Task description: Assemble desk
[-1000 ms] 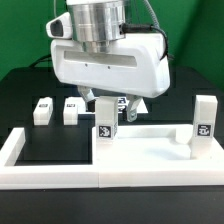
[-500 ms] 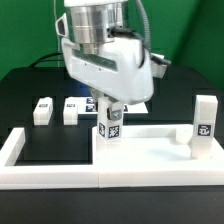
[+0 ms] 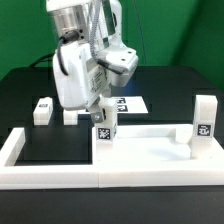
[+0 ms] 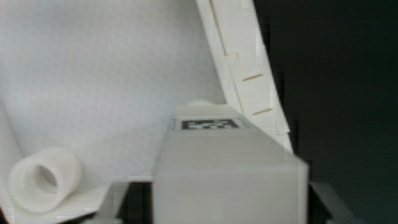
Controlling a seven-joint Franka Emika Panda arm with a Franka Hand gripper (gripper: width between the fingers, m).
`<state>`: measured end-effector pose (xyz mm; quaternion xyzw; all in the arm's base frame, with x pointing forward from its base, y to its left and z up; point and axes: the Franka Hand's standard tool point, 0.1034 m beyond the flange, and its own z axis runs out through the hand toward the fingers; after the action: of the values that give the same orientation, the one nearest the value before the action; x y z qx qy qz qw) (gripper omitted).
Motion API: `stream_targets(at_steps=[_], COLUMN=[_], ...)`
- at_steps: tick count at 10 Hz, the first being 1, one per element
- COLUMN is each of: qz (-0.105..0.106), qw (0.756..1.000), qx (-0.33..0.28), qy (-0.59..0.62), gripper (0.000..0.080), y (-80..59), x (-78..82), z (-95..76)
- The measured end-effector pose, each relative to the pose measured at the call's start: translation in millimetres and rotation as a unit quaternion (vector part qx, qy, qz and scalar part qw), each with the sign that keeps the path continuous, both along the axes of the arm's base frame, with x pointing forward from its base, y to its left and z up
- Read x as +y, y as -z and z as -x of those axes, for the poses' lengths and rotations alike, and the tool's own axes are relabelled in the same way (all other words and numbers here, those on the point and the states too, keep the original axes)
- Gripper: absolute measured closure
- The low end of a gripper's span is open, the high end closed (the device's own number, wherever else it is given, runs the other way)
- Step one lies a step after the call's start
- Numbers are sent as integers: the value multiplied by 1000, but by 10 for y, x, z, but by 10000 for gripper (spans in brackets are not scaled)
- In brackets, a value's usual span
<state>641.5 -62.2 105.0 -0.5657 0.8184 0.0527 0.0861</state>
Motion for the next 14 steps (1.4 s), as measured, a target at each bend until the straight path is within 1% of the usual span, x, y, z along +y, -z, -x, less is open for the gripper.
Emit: stream_targets(at_steps=[3,4,5,6,7,8,9,10,11,12,13,14], qz=[1,22,27,31,35,38,52,70,75,76,75,75], qw=[1000,992,979,975,962,953,925,873,826,783,779,787], qx=[-2,-17,-29,-30,-38,-42,-45,-45,-53,-61,-62,-60], qy=[-17,-124,-201,-218,-268,-298,-375,-481,-556,-614,-619,-609], gripper=[506,324,212,212,163,153,153,150,150,151,151,292], y=[3,-12,-40,-40,-33,-28,-21,-15,-18,-11,-9,-4], x=[9,37,138,209,203,183,175,180,168,144,138,143], z=[2,-8,-4,31,34,36,49,60,58,67,69,70])
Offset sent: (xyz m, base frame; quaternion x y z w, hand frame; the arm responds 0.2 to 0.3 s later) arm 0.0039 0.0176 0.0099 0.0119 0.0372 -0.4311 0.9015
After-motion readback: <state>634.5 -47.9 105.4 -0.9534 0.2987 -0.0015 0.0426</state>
